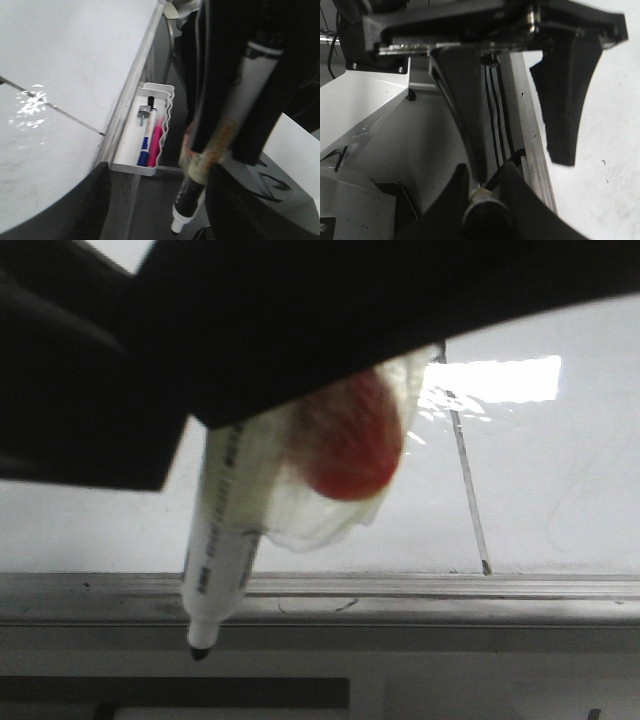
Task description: Write number 9 on whiteboard
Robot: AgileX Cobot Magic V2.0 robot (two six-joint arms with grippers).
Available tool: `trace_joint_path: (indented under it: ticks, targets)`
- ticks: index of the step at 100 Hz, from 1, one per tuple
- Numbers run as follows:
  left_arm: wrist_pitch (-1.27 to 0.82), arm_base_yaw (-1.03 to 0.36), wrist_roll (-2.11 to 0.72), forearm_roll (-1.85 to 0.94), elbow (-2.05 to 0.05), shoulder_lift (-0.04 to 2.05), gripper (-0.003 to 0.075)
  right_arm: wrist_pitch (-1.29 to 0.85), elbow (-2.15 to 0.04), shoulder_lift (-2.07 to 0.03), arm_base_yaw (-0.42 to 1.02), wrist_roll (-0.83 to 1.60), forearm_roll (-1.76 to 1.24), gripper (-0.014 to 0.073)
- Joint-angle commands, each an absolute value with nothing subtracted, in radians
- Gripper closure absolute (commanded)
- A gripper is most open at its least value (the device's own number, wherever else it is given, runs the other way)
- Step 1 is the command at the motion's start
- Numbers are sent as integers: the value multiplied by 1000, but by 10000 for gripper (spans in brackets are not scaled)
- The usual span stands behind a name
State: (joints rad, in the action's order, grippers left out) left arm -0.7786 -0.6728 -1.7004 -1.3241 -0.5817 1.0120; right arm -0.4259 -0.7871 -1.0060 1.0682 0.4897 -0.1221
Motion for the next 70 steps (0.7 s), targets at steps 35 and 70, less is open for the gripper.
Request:
trace_joint_path:
  ticks: [35, 70]
  targets:
    - [-803, -723, -1728, -1458, -625, 1096, 632, -289, -824, -1008, 1069, 489, -111, 636]
    - [-797, -723, -1732, -1475, -625, 1096, 741, -225, -824, -1008, 1069, 489, -111, 617]
